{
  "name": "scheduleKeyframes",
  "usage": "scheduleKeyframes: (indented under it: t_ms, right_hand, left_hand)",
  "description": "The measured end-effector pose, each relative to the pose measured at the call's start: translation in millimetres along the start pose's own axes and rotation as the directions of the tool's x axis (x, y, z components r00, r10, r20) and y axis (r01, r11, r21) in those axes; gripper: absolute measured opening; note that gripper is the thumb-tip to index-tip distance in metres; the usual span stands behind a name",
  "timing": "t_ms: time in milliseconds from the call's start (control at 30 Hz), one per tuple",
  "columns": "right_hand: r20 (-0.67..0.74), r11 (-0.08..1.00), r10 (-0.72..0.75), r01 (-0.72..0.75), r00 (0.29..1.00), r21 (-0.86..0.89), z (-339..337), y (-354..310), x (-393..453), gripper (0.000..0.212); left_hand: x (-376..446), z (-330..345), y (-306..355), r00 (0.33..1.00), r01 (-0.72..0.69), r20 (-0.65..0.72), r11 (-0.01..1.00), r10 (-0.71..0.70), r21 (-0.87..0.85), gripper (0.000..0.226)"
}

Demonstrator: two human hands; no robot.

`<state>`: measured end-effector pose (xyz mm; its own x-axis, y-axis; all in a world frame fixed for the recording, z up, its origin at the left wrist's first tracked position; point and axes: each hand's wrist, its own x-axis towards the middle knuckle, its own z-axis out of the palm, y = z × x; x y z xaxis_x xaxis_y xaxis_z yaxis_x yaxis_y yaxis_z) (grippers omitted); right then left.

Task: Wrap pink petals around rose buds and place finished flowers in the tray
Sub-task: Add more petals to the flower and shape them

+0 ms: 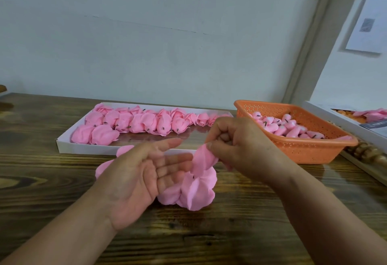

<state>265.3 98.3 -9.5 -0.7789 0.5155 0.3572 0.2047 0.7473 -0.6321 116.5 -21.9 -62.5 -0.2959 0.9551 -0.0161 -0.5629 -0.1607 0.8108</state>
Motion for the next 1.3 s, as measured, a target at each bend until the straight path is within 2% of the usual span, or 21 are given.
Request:
scheduleKeyframes:
  t_ms: [67, 133, 200, 267, 400, 533, 667, 733, 800, 867, 967, 1300]
  right_hand:
    - [0.011, 1.000, 0.009, -0.009, 1.000, 0.017, 0.6, 1.2, 1.5, 0.021]
    - [0.027, 0.999, 0.006, -0.007, 1.000, 0.053, 2.8, 1.7, 2.3, 0.021]
    - [0.042, 0.996, 0.003, -0.007, 0.999, 0.088, 4.8, 2.4, 3.7, 0.020]
    - [0.052, 0.994, 0.001, -0.007, 0.999, 0.111, 5.6, 3.7, 5.4, 0.018]
    - [0.081, 0.994, -0.009, 0.000, 0.997, 0.110, 5.8, 7.3, 6.7, 0.015]
    - [0.101, 0.994, -0.021, 0.010, 0.995, 0.111, 7.3, 8.6, 9.0, 0.016]
    - [0.113, 0.992, -0.013, -0.002, 0.994, 0.127, 7.8, 11.0, 11.9, 0.014]
    - [0.106, 0.992, 0.003, -0.016, 0.994, 0.123, 8.6, 13.7, 12.6, 0.015]
    - [0.085, 0.993, 0.024, -0.034, 0.996, 0.116, 10.9, 16.9, 13.4, 0.017]
    - [0.064, 0.992, 0.045, -0.052, 0.997, 0.116, 14.2, 20.0, 14.6, 0.019]
    - [0.056, 0.990, 0.067, -0.073, 0.996, 0.121, 18.9, 22.9, 17.4, 0.022]
    - [0.086, 0.980, 0.033, -0.049, 0.996, 0.191, 24.3, 19.7, 20.3, 0.012]
  left_hand:
    - [-0.5, 1.2, -3.3, 0.999, -0.052, -0.002, 0.995, 0.052, 0.080, 0.046]
    - [-1.0, 5.3, -8.6, 0.989, -0.141, -0.015, 0.952, 0.150, 0.272, 0.042]
    - [-0.8, 8.4, -12.8, 0.968, -0.222, 0.004, 0.851, 0.250, 0.476, 0.050]
    - [-0.2, 8.6, -14.3, 0.949, -0.287, 0.063, 0.762, 0.309, 0.581, 0.047]
    - [4.2, 0.7, -10.0, 0.949, -0.277, 0.074, 0.698, 0.307, 0.660, 0.050]
    - [9.1, 1.6, -1.4, 0.952, -0.276, 0.103, 0.658, 0.289, 0.701, 0.023]
    - [18.2, 1.7, 2.0, 0.952, -0.284, 0.130, 0.639, 0.277, 0.715, 0.021]
    - [22.6, 1.7, 1.4, 0.925, -0.323, 0.142, 0.537, 0.351, 0.779, 0.017]
    - [24.8, 1.5, -1.9, 0.882, -0.364, 0.177, 0.393, 0.437, 0.844, 0.027]
    - [23.5, 2.4, -6.4, 0.854, -0.388, 0.210, 0.314, 0.477, 0.866, 0.037]
    - [21.5, 1.3, -13.9, 0.860, -0.377, 0.177, 0.360, 0.479, 0.853, 0.042]
    - [21.8, -3.4, -19.5, 0.946, -0.266, 0.071, 0.632, 0.315, 0.728, 0.026]
